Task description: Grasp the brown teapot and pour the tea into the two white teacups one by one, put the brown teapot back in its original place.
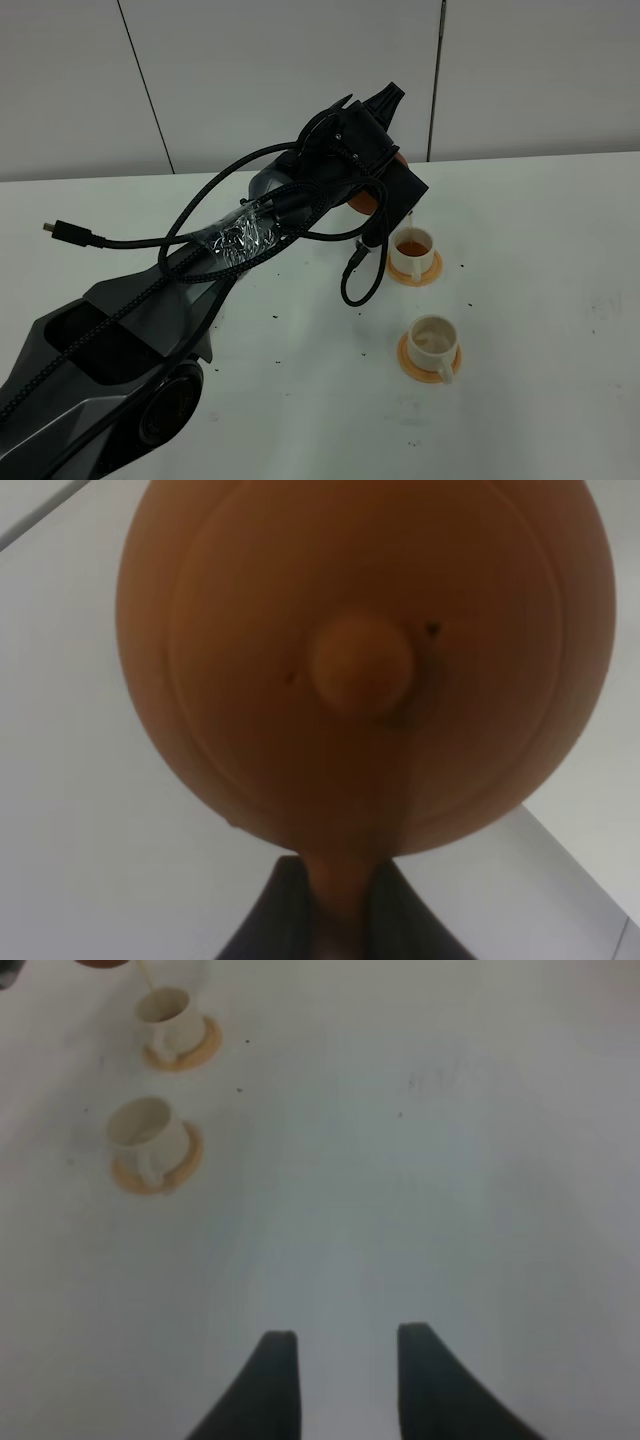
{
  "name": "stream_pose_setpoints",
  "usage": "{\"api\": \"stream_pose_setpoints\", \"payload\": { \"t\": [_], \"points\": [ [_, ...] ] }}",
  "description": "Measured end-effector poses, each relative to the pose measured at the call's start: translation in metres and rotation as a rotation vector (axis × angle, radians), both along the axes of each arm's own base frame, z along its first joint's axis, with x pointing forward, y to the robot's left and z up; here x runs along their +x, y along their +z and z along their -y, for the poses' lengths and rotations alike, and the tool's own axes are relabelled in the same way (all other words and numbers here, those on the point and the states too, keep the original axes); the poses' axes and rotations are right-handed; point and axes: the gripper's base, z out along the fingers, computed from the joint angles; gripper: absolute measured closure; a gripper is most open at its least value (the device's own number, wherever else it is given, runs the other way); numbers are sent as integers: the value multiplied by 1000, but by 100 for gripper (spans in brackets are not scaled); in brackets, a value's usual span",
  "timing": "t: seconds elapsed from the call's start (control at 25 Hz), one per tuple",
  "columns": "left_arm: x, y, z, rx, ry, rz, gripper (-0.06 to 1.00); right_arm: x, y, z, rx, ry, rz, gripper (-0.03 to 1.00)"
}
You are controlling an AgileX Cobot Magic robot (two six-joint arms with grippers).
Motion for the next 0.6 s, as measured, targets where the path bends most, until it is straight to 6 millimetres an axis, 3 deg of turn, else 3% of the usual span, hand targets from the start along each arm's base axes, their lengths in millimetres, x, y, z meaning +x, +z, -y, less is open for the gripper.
{"api": "stream_pose_setpoints", "payload": {
  "t": [0.6],
  "points": [
    [0,-1,-1,7,9,-7,78,0,0,0,-1,0,0,73]
  ]
}}
